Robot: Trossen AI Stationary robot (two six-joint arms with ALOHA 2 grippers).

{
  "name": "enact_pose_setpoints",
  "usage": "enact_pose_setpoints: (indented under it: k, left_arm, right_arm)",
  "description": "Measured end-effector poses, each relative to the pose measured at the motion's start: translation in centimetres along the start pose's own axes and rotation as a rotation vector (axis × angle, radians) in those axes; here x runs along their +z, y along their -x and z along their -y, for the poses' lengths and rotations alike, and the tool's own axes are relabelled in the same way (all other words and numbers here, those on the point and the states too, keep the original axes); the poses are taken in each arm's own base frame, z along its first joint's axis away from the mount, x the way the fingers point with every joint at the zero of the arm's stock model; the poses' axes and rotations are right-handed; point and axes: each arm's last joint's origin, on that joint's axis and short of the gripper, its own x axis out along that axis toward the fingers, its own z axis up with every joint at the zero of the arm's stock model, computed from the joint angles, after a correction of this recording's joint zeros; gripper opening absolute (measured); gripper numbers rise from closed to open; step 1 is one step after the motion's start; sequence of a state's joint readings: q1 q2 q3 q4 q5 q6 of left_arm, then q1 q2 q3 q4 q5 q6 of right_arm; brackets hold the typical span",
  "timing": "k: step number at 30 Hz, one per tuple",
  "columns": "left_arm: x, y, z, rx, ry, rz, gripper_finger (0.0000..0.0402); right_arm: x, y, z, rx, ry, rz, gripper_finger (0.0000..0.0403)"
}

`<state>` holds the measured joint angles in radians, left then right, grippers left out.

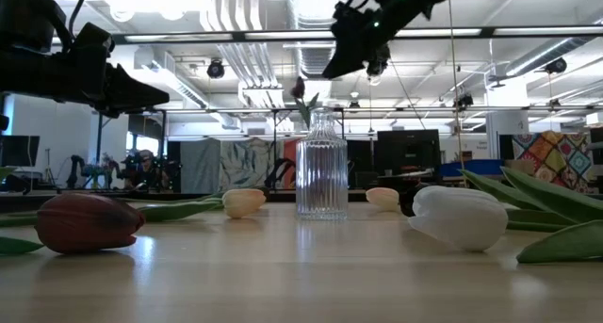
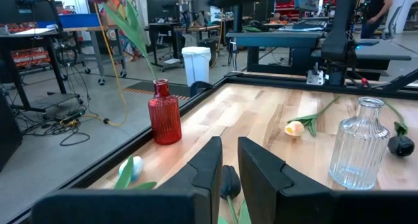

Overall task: Sort flowers into vase by color
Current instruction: Put the bottom black tulip into the red vase

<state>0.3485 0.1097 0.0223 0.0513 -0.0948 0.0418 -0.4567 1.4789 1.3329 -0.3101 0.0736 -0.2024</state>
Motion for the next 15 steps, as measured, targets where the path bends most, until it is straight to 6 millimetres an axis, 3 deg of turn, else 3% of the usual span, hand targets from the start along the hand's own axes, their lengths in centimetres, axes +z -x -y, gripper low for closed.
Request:
enact_pose_setpoints:
  k: [6,10,15]
  left_arm:
    - [0.0,0.0,0.0,0.000,0.000,0.000,0.0036]
    - [0.0,0.0,0.0,0.000,0.000,0.000,0.0036]
    - [0.0,0.0,0.0,0.000,0.000,0.000,0.0036]
  right_arm:
    - [-1.7,2.9,-3.5,0.112,0.032,-0.175,0.0016]
    - [-3.4,4.4,-5.4,0.162,-0.005,-0.277,0.0013]
    - [-7.5,5.5,-7.7,0.191,-0.094,-0.426,0.0013]
